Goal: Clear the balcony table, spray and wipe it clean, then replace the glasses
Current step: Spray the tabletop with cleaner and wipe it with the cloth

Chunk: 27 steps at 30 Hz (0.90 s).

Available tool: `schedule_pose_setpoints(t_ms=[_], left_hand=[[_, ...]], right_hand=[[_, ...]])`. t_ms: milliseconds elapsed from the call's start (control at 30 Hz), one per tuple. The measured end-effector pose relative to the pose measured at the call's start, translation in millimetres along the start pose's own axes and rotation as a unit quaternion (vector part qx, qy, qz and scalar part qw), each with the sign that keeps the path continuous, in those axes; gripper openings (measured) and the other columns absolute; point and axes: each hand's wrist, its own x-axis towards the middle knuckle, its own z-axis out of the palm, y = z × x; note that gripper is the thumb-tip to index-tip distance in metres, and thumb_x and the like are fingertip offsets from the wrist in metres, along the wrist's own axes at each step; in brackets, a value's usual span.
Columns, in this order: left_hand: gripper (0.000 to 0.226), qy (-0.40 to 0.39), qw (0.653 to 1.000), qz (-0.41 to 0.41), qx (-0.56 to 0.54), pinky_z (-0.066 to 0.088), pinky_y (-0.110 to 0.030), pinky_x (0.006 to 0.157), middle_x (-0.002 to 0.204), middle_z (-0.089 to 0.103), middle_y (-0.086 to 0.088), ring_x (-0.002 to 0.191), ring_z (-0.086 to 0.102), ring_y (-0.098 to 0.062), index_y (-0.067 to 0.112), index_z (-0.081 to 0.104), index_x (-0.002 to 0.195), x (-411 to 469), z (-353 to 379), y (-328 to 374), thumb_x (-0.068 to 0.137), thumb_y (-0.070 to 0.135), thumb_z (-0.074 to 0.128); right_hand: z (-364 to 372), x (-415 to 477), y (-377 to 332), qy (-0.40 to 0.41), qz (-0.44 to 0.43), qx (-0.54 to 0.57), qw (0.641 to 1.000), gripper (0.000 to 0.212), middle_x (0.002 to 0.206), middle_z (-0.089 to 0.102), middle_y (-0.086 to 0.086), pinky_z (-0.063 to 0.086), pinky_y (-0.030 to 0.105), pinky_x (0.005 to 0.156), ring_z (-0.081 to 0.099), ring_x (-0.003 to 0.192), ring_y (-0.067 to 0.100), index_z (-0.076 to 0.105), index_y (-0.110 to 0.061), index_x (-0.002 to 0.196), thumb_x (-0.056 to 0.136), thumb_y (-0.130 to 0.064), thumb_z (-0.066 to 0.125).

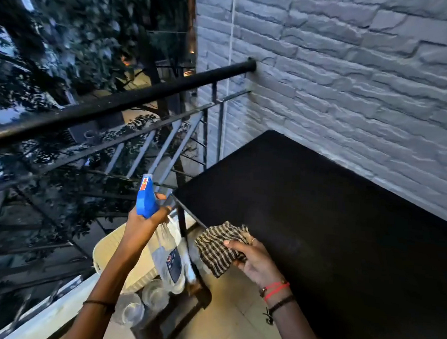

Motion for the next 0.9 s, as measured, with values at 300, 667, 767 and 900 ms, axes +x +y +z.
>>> schedule_pose_setpoints(t_ms=[300,667,767,900], left_hand=[[0.018,0.124,0.992,0.012,0.03,0.045,-0.011,0.055,0.074,0.056,-0.003,0.057,0.054,-0.001,0.007,0.055,0.098,63,-105,-48,0.086,-0.005,0.059],[0.017,0.151,0.988,-0.024,0.016,0.046,-0.008,0.063,0.083,0.057,-0.005,0.069,0.057,-0.004,0.004,0.05,0.104,96,-136,-160,0.09,0.001,0.059],[0.021,0.142,0.988,-0.055,0.011,0.051,-0.023,0.071,0.091,0.062,-0.007,0.08,0.06,-0.013,0.016,0.053,0.101,102,-139,-193,0.087,0.022,0.068],[0.036,0.163,0.981,-0.102,-0.011,0.052,-0.036,0.08,0.096,0.062,0.002,0.088,0.061,-0.018,0.039,0.055,0.099,108,-142,-235,0.071,0.049,0.074]], right_hand=[[111,91,28,-0.02,0.057,-0.048,0.997,0.028,0.084,0.071,0.001,0.049,0.034,0.078,0.065,0.085,0.018,0.066,-0.017,0.092,0.071,-0.002,0.074],[171,177,71,0.012,0.13,-0.119,0.984,0.018,0.079,0.062,0.003,0.051,0.028,0.063,0.059,0.075,0.016,0.06,-0.018,0.082,0.077,-0.004,0.07],[176,199,86,0.027,0.138,-0.132,0.981,0.021,0.073,0.058,0.002,0.051,0.03,0.063,0.056,0.071,0.015,0.057,-0.017,0.081,0.076,-0.002,0.07],[175,222,104,0.032,0.158,-0.134,0.978,0.021,0.072,0.055,0.001,0.051,0.03,0.066,0.054,0.071,0.016,0.057,-0.017,0.085,0.077,-0.002,0.068]])
